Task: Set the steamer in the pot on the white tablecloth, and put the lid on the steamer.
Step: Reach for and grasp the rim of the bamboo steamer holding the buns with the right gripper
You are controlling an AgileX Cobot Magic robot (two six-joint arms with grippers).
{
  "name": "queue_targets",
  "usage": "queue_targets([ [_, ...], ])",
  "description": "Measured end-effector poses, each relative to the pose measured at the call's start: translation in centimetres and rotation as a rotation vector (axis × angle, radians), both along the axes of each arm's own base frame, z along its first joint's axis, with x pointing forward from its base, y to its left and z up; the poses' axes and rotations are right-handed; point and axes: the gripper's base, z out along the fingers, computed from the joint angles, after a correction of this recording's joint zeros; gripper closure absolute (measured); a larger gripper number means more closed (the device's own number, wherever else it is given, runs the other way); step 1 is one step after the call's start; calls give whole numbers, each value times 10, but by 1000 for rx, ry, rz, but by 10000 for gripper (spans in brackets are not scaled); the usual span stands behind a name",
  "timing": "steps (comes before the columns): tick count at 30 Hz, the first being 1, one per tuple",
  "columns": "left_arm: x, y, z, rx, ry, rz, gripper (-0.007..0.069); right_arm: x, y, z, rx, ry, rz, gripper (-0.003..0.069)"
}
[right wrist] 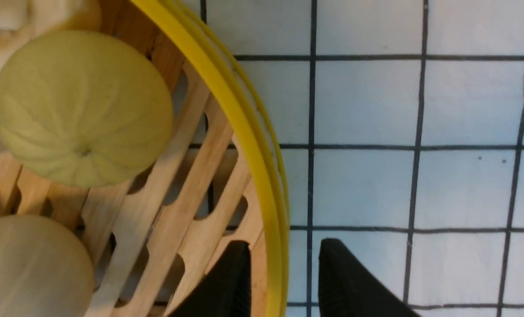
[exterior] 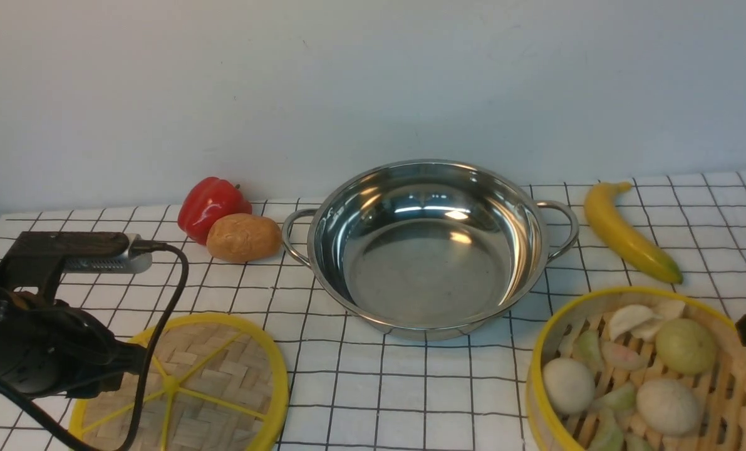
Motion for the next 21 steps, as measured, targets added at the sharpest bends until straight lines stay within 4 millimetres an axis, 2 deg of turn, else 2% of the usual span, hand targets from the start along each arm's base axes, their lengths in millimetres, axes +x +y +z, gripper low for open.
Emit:
queue_targets([
  [11, 0, 0, 0, -1, 0, 1, 382, 14, 0, -34, 12, 61, -3, 419],
  [15, 0, 0, 0, -4, 0, 2, 382, 15, 0, -41, 13, 78, -3, 443],
  [19, 0, -1, 0, -15, -1, 8, 382, 14, 0, -42, 17, 99, -5, 558],
  [20, 0, -1, 0, -17, -1, 9, 382, 13, 0, -42, 11, 105, 4, 608],
  [21, 0, -1, 0, -18, -1, 9, 382, 13, 0, -42, 11, 108, 3, 608],
])
